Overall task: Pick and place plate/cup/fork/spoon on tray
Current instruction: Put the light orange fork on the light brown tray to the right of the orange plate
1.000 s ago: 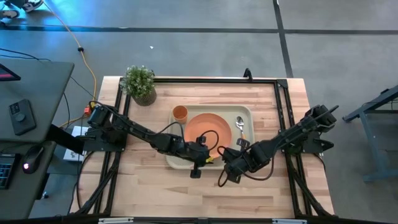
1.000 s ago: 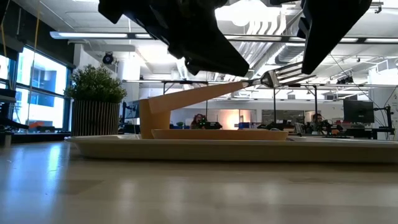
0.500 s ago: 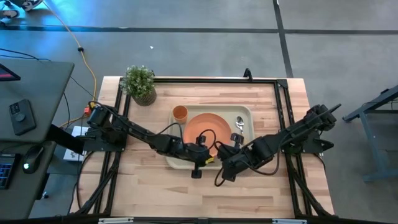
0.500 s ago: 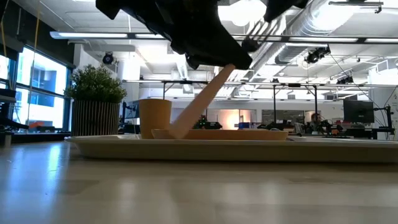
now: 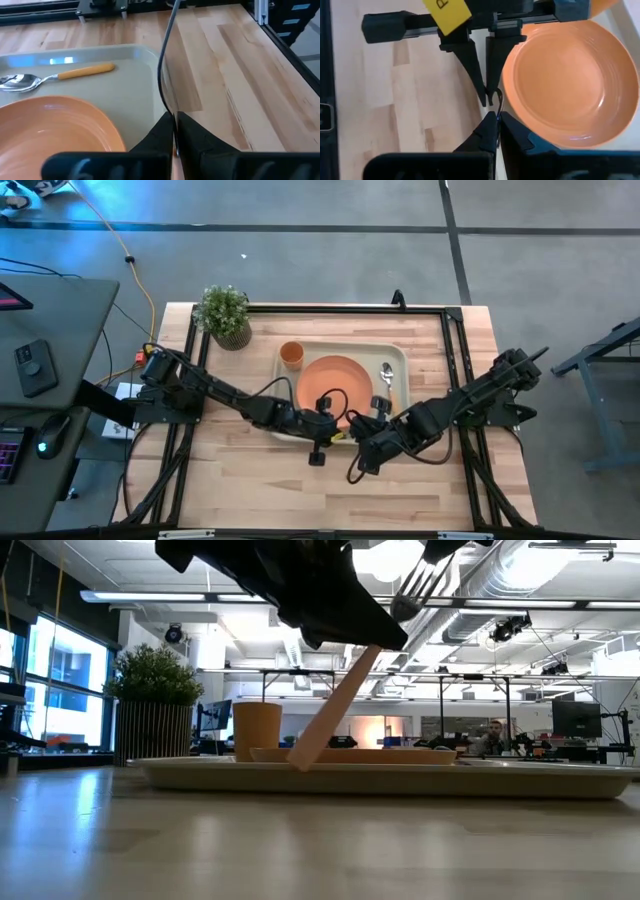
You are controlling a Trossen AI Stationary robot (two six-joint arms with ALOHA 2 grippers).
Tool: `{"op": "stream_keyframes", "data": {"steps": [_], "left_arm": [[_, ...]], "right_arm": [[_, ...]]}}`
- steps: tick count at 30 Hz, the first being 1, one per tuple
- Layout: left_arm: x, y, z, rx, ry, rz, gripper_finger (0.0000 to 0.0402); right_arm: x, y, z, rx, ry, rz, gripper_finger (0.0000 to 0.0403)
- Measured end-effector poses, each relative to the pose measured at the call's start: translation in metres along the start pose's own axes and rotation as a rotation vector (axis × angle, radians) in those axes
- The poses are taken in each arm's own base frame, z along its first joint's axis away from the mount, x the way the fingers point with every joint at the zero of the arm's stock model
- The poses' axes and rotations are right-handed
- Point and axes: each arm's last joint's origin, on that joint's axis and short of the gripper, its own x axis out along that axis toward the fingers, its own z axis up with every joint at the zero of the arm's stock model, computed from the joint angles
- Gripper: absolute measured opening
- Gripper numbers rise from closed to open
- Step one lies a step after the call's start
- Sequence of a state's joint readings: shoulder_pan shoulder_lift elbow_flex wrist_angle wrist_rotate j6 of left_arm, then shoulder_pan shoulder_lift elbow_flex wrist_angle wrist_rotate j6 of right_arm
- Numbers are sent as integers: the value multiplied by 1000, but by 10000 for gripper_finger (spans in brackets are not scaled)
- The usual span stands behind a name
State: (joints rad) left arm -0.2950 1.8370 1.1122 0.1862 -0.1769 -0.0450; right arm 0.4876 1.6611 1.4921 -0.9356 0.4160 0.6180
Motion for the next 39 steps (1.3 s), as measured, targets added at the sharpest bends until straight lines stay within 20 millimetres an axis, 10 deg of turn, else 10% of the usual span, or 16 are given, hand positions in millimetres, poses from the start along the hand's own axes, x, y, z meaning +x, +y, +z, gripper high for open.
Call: {"op": "stream_keyframes", "data": {"steps": [12,26,39], "left_arm": [[-2,8,21,-122,-195,27,1],[-4,15,34,-210,-357,-34,0],[-9,29,37,-303,-514,-154,0]], "right_arm": [[-23,-5,-1,122,-202,-171,54],[-79,13,-67,241,-689,-434,194],[-36,47,-85,154,-702,-491,200]]}}
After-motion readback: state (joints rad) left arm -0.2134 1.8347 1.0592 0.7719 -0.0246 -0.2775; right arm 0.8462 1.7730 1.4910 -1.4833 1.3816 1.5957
